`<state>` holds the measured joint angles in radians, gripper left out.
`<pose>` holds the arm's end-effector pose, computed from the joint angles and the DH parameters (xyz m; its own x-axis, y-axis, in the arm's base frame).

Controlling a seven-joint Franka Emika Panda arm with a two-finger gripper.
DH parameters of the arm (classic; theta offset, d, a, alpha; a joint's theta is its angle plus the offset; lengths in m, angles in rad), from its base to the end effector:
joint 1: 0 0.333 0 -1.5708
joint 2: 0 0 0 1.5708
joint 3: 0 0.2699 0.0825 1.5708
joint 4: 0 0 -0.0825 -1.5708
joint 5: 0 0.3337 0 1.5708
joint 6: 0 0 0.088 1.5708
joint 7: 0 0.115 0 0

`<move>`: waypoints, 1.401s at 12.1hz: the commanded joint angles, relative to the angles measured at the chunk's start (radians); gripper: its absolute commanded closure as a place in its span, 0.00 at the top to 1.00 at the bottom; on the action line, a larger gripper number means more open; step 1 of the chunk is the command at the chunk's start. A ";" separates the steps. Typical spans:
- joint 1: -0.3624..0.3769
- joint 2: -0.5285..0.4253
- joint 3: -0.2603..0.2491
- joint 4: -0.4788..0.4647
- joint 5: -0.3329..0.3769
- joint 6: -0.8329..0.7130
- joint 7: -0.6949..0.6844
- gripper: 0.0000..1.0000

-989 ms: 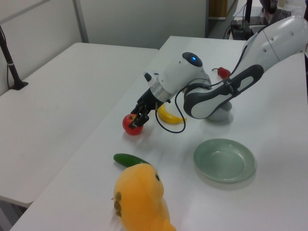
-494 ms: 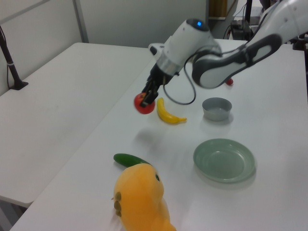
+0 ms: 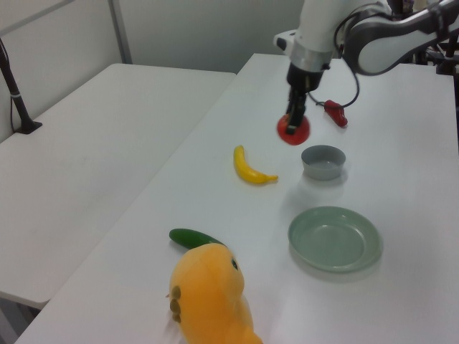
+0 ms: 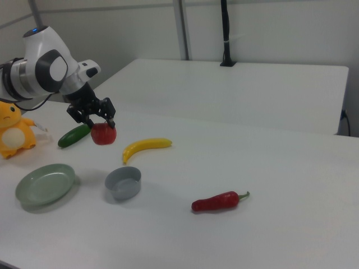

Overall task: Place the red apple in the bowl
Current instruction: 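Carry the red apple over the small grey bowl and lower it in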

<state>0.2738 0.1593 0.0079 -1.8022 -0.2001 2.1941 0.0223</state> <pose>0.5563 0.1521 0.4447 0.9058 0.3597 0.2239 0.3250 -0.9289 0.1776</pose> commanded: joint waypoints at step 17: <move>-0.099 -0.056 -0.009 -0.138 -0.012 -0.187 -0.012 1.00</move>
<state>0.1619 0.1642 -0.0002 -1.9401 -0.2015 2.0810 -0.0166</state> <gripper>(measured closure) 0.000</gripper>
